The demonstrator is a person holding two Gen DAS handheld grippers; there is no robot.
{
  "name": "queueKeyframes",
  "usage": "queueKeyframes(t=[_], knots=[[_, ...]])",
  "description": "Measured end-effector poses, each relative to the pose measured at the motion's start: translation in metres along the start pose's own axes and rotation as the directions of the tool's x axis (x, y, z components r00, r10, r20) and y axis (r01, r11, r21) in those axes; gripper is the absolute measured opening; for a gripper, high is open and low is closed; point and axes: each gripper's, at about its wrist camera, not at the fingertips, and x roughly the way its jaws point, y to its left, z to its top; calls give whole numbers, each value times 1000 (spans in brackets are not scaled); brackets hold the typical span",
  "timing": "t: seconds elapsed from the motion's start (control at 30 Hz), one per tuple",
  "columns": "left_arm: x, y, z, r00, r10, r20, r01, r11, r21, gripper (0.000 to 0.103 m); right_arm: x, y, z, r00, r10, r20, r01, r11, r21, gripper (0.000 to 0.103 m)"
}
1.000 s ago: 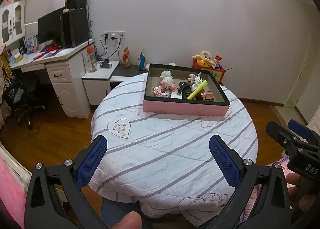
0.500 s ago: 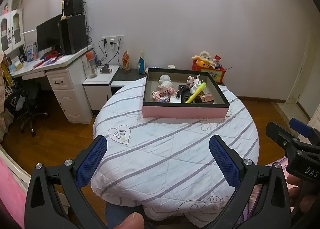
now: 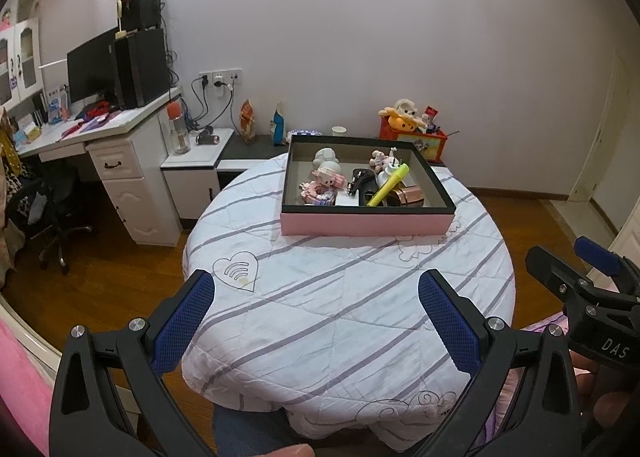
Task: Organize rigid objects
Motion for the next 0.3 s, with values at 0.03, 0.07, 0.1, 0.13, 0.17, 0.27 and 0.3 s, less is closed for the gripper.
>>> queueKeyframes(t=[0.03,0.07,0.1,0.13,0.17,0.27,0.3], knots=[[0,0,0,1000,-1,-1,1,1000,-1,103,0,0,0,1000,0,0,0,1000,-1,103],[0,1,0,1000,-4,-1,4,1000,-2,103,0,0,0,1000,1,-1,-1,1000,0,103],[0,1,0,1000,-6,0,6,1000,-5,103,0,0,0,1000,2,-2,-2,1000,1,103],[-1,2,-1,1000,-6,7,6,1000,-8,103,1,0,0,1000,1,-3,-1,1000,1,103],[-1,3,-1,1000,-5,13,5,1000,-10,103,1,0,0,1000,0,-4,0,1000,0,103],[-1,4,-2,1000,0,15,0,1000,-14,103,3,2,0,1000,2,-9,-2,1000,1,103],[0,6,-2,1000,2,13,-2,1000,-18,103,4,2,0,1000,2,-9,-2,1000,0,103]])
